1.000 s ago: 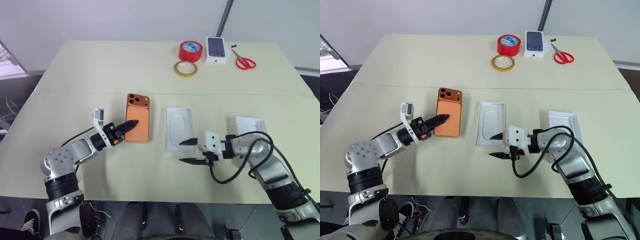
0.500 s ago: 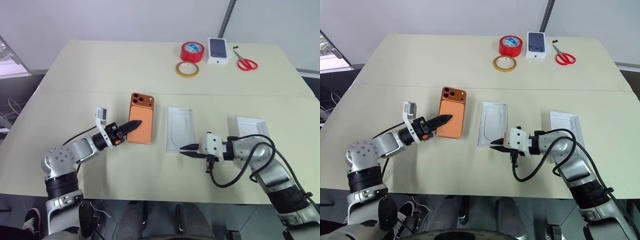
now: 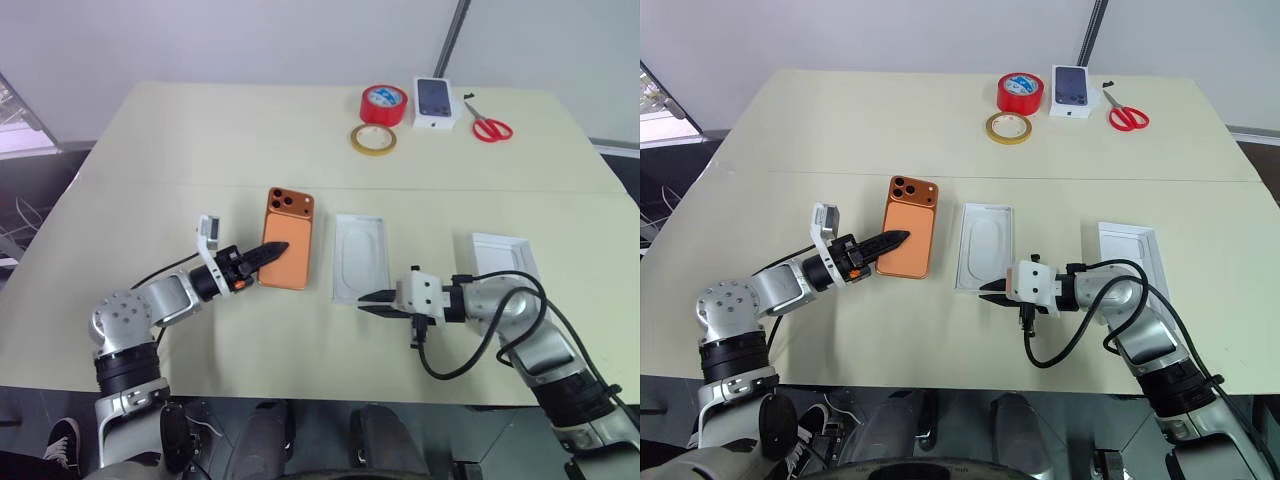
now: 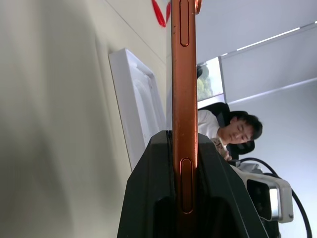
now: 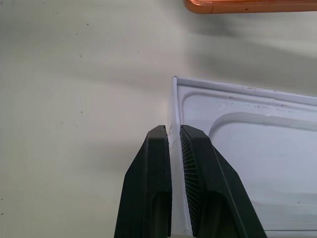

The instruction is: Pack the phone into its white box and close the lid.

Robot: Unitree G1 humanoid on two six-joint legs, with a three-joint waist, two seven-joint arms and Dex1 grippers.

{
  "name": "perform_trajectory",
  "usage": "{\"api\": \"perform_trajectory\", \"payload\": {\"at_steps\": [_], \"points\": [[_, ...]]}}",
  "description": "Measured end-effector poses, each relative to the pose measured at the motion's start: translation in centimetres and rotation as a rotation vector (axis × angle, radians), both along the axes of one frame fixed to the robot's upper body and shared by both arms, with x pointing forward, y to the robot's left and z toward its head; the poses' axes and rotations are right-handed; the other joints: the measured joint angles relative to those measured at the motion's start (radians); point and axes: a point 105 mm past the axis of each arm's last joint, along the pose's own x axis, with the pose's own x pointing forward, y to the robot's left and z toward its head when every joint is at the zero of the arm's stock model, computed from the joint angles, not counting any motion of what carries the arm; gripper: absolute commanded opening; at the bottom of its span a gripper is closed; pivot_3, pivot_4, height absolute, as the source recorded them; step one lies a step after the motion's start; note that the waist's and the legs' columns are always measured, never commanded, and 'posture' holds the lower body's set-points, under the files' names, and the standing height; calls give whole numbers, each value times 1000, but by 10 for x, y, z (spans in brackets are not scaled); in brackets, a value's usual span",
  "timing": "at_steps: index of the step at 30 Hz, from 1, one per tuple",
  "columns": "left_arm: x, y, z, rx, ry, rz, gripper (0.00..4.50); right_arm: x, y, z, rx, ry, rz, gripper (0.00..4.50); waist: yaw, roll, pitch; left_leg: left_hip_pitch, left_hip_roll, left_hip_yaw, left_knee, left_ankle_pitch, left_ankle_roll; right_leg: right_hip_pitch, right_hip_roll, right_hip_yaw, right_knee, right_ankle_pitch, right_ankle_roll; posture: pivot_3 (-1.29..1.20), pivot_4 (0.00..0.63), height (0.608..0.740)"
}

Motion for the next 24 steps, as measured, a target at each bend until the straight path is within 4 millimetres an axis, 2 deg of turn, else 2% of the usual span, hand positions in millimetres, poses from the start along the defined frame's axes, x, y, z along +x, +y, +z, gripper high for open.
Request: {"api": "perform_trajectory", "payload": {"at_steps": [15, 22, 23, 24], "points": [[-2, -6, 2, -11, 5, -22, 0, 4, 1, -3, 33, 21, -28, 490, 0, 0, 0, 0, 0, 0, 1, 0, 0, -1, 0, 0, 4, 0, 0, 0, 150, 740], [-2, -8, 2, -12, 7, -28, 0, 6, -2, -9, -5, 8, -35, 490, 0, 0, 0, 0, 0, 0, 1, 2, -2, -1, 1, 0, 4, 0, 0, 0, 150, 740], [-2, -8, 2, -12, 7, -28, 0, 6, -1, -10, -9, 8, -30, 233, 0, 0, 0, 0, 0, 0, 1, 2, -3, -1, 1, 0, 4, 0, 0, 0, 150, 740], [-2, -8, 2, -12, 7, -28, 0, 6, -1, -10, -11, 10, -26, 233, 0, 0, 0, 1, 0, 0, 1, 2, -3, -1, 1, 0, 4, 0, 0, 0, 150, 740]]}}
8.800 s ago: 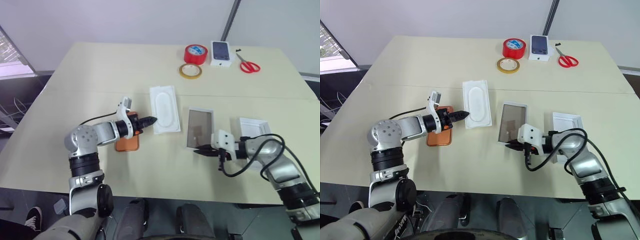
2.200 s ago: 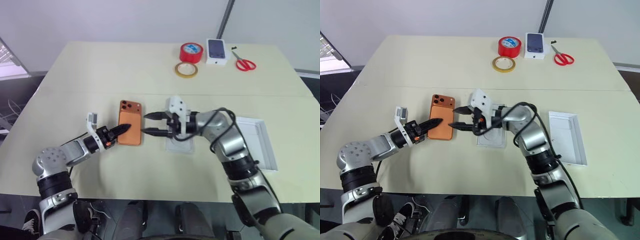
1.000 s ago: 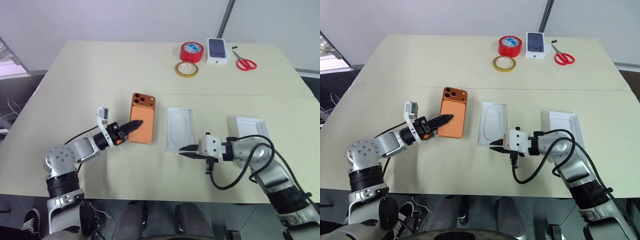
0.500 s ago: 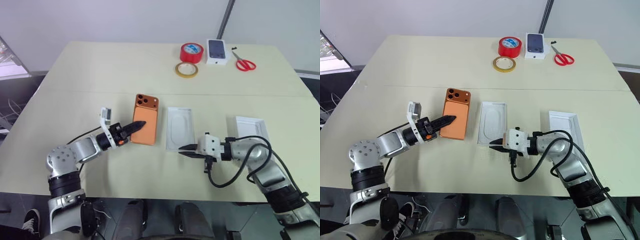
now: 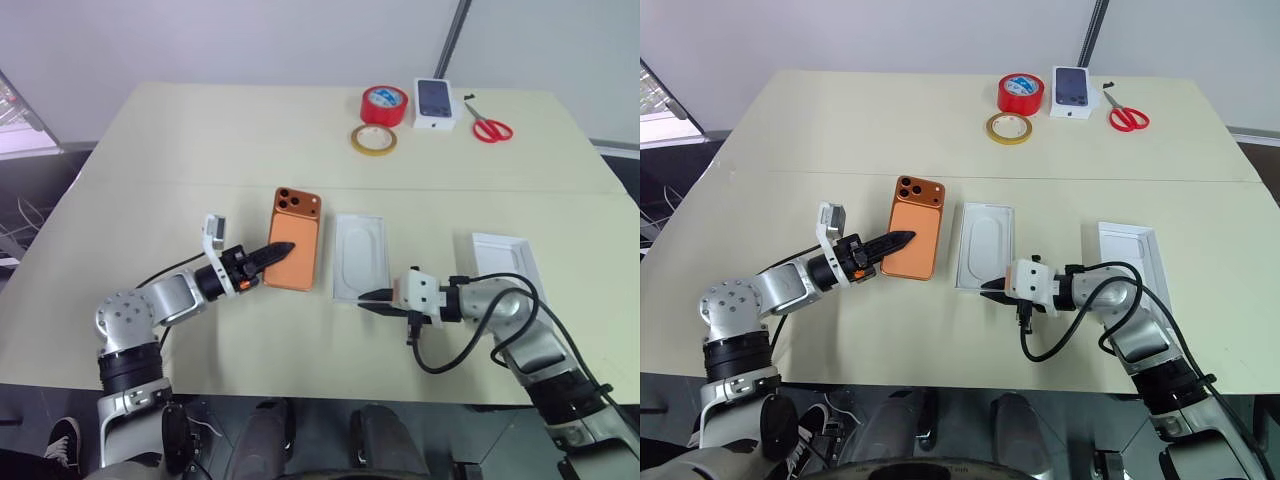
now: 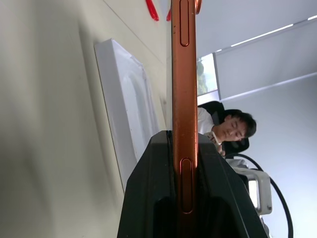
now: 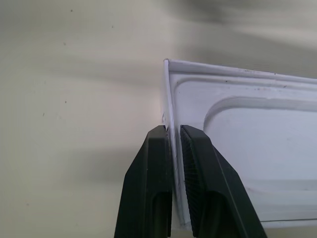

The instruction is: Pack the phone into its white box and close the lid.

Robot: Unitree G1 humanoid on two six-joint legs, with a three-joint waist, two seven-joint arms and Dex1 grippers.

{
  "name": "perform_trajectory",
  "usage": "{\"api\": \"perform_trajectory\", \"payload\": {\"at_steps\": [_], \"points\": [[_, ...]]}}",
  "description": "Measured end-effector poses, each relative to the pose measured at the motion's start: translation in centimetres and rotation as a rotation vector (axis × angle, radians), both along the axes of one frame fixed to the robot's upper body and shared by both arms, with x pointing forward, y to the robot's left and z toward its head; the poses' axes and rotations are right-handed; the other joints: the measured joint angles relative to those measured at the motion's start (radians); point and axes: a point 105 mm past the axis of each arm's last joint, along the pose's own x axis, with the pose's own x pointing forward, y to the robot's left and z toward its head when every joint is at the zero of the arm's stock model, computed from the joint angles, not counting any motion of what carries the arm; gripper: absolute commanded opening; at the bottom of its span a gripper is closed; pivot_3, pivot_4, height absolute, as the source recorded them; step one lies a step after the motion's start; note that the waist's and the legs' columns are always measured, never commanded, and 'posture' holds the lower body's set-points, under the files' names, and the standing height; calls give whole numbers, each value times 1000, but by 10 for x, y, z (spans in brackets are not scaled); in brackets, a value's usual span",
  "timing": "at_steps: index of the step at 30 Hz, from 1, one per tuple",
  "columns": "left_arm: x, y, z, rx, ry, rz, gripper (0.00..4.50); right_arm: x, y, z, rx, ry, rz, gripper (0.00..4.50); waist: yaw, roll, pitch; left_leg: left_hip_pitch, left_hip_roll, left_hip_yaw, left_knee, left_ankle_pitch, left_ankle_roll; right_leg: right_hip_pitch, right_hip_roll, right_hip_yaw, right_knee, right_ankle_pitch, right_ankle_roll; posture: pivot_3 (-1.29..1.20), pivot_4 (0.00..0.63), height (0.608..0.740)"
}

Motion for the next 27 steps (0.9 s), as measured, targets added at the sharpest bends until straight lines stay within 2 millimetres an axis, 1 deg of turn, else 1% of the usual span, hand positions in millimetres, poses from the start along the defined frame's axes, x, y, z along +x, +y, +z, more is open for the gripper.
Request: {"api": "perform_trajectory", "payload": {"at_steps": [6, 10, 13, 16, 19, 23, 24, 26, 27], "points": [[1, -1, -1, 2, 8, 7, 0, 1, 0, 0, 6, 16, -5, 233, 0, 0, 0, 0, 0, 0, 0, 0, 0, 0, 0, 0, 0, 0, 0, 0, 150, 740], [2, -4, -1, 0, 11, 13, 0, -1, 5, 4, 24, 37, -12, 233, 0, 0, 0, 0, 0, 0, 0, 0, 0, 0, 0, 0, 0, 0, 0, 0, 150, 740], [5, -11, 2, -21, 3, 11, 0, -7, 14, 10, 35, 24, 7, 233, 1, 0, 0, 0, 0, 0, 0, 0, 0, 0, 0, 0, 0, 0, 0, 0, 150, 740], [9, -22, 2, -34, 9, -2, 0, -13, 24, 7, 46, 41, 15, 233, 2, 0, 0, 0, 0, 0, 1, 0, 0, 0, 0, 0, 1, 0, 0, 0, 150, 740], [12, -34, 2, -32, 10, -16, 0, -12, 30, 4, 46, 45, -5, 233, 2, 0, 0, 0, 0, 0, 1, 0, 0, 0, 0, 0, 1, 0, 0, 0, 150, 740], [11, -45, -7, -5, 43, -47, 0, -11, 31, 5, 35, 38, -29, 233, 1, 0, 0, 0, 0, 0, 1, 1, -1, 0, 1, 0, 1, 0, 0, 0, 150, 740], [11, -48, -11, 3, 56, -55, 0, -11, 31, 4, 36, 45, -37, 458, 0, 0, 0, 0, 0, 0, 1, 1, -1, 0, 1, 0, 1, 0, 0, 0, 150, 740], [11, -50, -14, 6, 68, -57, 0, -11, 32, 4, 47, 62, -44, 1059, 0, 0, 0, 0, 0, 0, 1, 1, -1, -1, 1, 0, 1, 0, 0, 0, 150, 740], [11, -51, -15, 6, 71, -60, 0, -11, 33, 4, 55, 70, -44, 1548, 0, 0, 0, 0, 0, 0, 1, 1, -1, -1, 1, 0, 1, 0, 0, 0, 150, 740]]}}
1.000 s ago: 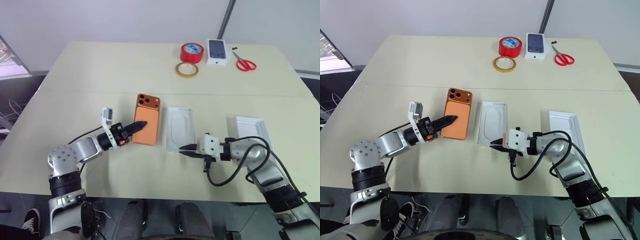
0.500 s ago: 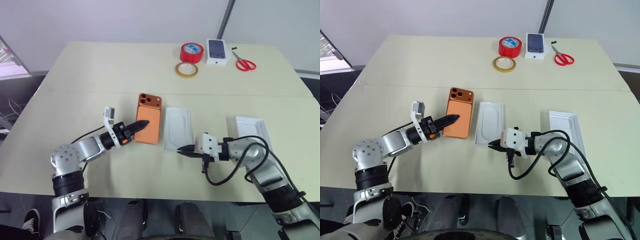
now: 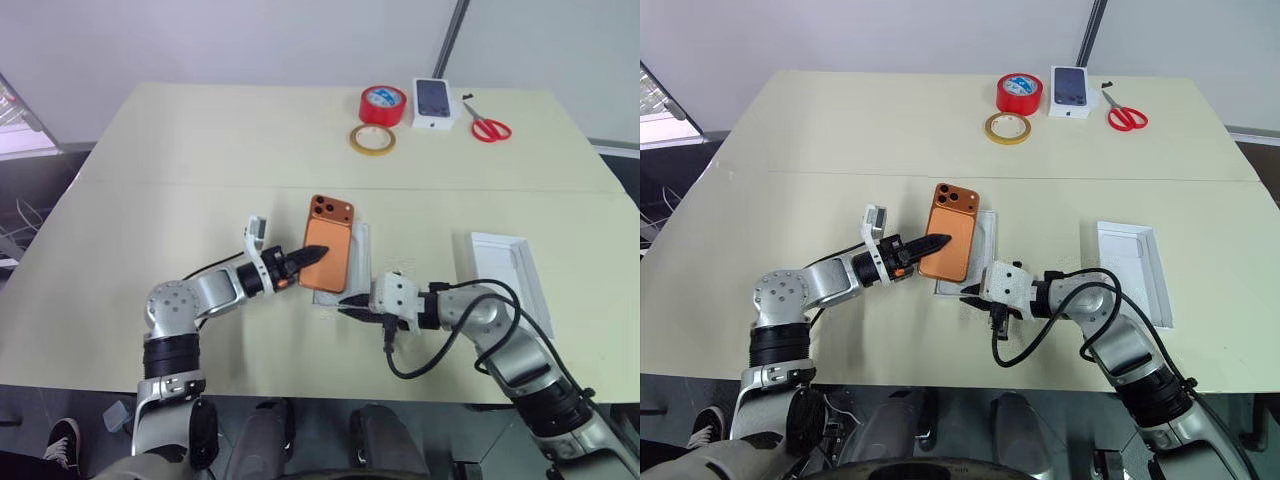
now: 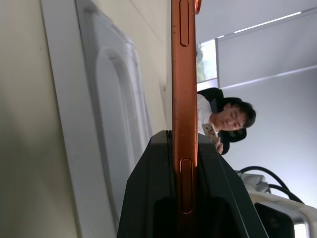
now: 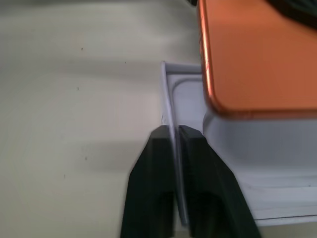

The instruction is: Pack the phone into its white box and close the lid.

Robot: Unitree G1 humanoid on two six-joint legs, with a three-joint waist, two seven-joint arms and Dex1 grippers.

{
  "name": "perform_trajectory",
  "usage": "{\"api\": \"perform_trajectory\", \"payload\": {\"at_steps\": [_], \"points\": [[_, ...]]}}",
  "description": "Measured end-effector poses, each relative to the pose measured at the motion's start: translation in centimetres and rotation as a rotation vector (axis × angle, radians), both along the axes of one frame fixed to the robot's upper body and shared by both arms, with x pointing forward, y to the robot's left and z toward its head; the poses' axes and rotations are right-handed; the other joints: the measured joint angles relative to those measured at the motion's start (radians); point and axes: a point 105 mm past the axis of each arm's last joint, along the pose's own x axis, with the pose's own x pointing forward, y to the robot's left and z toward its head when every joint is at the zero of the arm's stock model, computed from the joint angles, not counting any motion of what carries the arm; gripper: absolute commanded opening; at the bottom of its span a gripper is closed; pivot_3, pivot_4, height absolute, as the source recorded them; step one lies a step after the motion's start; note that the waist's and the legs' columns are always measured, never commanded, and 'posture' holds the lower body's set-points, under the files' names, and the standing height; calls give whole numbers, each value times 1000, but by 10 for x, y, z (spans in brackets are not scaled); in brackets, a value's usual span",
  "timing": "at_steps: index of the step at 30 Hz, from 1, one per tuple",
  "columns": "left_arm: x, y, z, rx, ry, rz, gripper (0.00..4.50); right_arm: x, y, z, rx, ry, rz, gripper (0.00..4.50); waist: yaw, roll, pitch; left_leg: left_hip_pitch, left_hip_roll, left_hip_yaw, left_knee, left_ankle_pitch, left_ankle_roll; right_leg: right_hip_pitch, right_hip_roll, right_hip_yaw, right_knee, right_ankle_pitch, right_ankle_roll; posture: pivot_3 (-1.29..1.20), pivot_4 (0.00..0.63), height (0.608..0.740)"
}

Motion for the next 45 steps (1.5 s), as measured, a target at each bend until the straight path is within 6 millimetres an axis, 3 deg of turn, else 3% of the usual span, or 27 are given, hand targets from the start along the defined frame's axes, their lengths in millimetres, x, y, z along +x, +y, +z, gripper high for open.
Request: {"api": "perform_trajectory", "payload": {"at_steps": [5, 12, 17, 19, 22, 25, 26, 27, 36, 41, 43, 45], "points": [[2, 1, 1, -11, -13, 12, 0, -6, 0, 3, 47, 57, 10, 4085, 1, 0, 0, 0, 0, 0, 0, 0, 1, 0, 0, 0, 0, 0, 0, 0, 150, 740], [1, -7, -6, 6, 6, -5, 0, 3, -18, 37, 103, -3, -13, 4085, 3, 0, 0, 0, 0, 0, 0, -2, 4, 1, 0, 0, 0, 0, 0, 0, 150, 740], [-3, -14, -12, 17, 33, -40, 0, 34, -59, 38, 40, -63, -165, 4085, 2, 0, 0, 0, 0, 0, 0, -2, 4, 1, 0, 0, 0, 0, 0, 0, 150, 740], [-4, -16, -12, 11, 34, -43, 1054, 40, -66, 36, 26, -80, -190, 4134, 1, 0, 0, 0, 0, 0, 0, -1, 2, 0, 0, 0, 0, 0, 0, 0, 150, 740], [-4, -17, -11, 7, 31, -48, 2285, 43, -70, 35, 8, -105, -195, 4134, 0, 0, 0, 0, 0, 0, 0, 0, 1, 1, 0, 0, 0, 0, 0, 0, 150, 740], [-7, -19, -4, -2, 5, -68, 3895, 44, -70, 34, 5, -115, -194, 4134, 0, 0, 0, 2, 0, 0, 1, 0, 1, 3, 0, 0, 0, 0, 0, 0, 150, 740], [-8, -20, -1, -5, -4, -75, 4335, 44, -70, 33, 7, -114, -195, 4134, 0, 0, 0, 3, 0, 0, 1, 0, 1, 4, 0, 0, 0, 0, 0, 0, 150, 740], [-8, -21, 1, -5, -13, -81, 4431, 44, -70, 33, 9, -115, -196, 4134, 1, 0, 0, 4, 0, 0, 1, 0, 1, 5, 0, 0, 0, 0, 0, 0, 150, 740], [-19, -1, 5, 136, -73, -101, 4431, 48, -71, 26, -3, -118, -212, 4134, -1, 0, 0, 6, 0, 0, 0, 0, 0, 6, 0, 0, 0, 0, 0, 0, 150, 740], [-14, 14, 9, 167, -101, -54, 4431, 50, -67, 26, 16, -123, -217, 4134, 2, 0, 0, 6, 0, 0, 0, 0, 0, 6, 0, 0, 0, 0, 0, 0, 150, 740], [-10, 16, 8, 171, -102, -28, 3934, 50, -66, 26, 27, -120, -221, 3601, 2, 0, 0, 5, 0, 0, 0, 0, 0, 6, 0, 0, 0, 0, 0, 0, 150, 740], [-6, 20, 5, 195, -96, -1, 3122, 55, -69, 25, 19, -124, -245, 2818, 0, 0, 0, 5, 0, 0, 0, 0, 0, 6, 0, 0, 0, 0, 0, 0, 150, 740]]}}
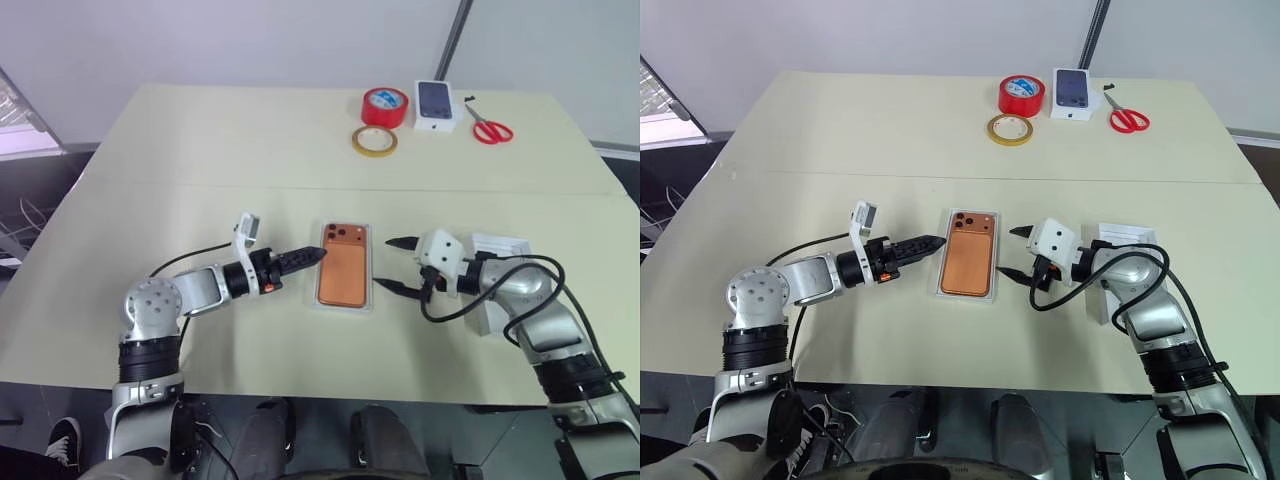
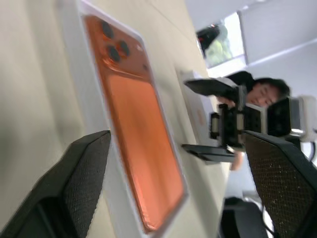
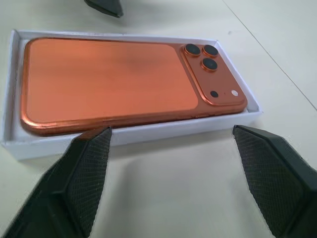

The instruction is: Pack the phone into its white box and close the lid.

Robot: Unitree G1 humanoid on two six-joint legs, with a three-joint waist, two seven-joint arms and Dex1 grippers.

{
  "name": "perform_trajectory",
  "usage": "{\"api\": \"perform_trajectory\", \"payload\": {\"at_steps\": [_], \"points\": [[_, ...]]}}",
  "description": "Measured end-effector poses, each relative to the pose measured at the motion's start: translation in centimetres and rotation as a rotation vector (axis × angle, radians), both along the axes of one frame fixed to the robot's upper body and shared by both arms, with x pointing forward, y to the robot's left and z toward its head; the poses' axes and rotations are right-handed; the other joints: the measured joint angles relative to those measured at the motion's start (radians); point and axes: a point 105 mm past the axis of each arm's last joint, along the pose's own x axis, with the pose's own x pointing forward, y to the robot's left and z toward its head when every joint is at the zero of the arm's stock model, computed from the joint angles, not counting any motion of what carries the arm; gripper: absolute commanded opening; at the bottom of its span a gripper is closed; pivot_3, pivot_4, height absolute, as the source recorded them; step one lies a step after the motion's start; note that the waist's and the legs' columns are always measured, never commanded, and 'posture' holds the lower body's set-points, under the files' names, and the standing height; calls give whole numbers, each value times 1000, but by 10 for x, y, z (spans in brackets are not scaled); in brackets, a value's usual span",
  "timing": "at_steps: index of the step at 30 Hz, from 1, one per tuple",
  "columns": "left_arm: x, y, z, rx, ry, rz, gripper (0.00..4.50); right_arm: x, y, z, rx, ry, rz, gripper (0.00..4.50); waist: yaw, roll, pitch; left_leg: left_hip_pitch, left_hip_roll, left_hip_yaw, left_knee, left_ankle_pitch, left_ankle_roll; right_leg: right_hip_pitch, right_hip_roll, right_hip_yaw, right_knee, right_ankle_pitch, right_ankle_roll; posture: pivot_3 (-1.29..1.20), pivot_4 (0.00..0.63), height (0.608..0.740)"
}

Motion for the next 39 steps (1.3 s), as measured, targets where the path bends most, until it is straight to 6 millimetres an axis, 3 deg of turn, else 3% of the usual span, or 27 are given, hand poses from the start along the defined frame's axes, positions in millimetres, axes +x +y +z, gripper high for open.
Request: {"api": "perform_trajectory", "payload": {"at_steps": [5, 6, 9, 14, 20, 24, 33, 39], "points": [[22, 14, 1, 80, -60, 120, 459, 12, -10, -2, -56, -38, -53, 135, 0, 0, 0, 0, 0, 0, 0, 0, 0, 0, 0, 0, 0, 0, 0, 0, 150, 740], [27, 17, 1, 109, -74, 145, 29, 14, -12, -4, -72, -42, -64, 0, 0, 0, 0, 0, 0, 0, 0, 0, -1, 0, 0, 0, 0, 0, 0, 0, 150, 740], [36, 21, -8, 197, -93, 191, 29, 18, -18, -8, -111, -56, -81, 0, 0, 0, 0, 0, 0, 1, 0, 1, -1, 0, 0, 0, 0, 0, 0, 0, 150, 740], [35, 11, -26, 294, -86, 141, 29, 16, -9, -16, -148, -55, -50, 0, -1, 0, 0, -1, 0, 1, 0, 1, -1, -1, 0, 0, 0, 0, 0, 0, 150, 740], [29, -11, -29, 395, -154, -17, 29, 13, 1, -23, -147, -39, -19, 0, 3, 0, 0, 0, -1, 1, 0, 1, -1, 0, 0, 0, 0, 0, 0, 0, 150, 740], [22, -41, -32, 373, -158, -146, 29, 7, -3, -24, -161, -23, -1, 0, 20, 0, 0, 0, -1, 1, 1, 0, 0, 1, 0, 0, -1, 0, 0, 0, 150, 740], [33, -102, -33, 333, -224, -249, 29, 4, -57, -19, -249, 2, -133, 0, 52, 1, 0, -4, -1, 0, 10, -5, 8, 5, -1, -3, -2, 0, 0, 0, 150, 740], [27, -133, -36, 309, -250, -319, 29, -4, -86, -19, -290, 21, -197, 0, 52, 1, 0, -5, -1, 0, 14, -6, 11, 5, -2, -3, -3, 0, 0, 0, 150, 740]]}}
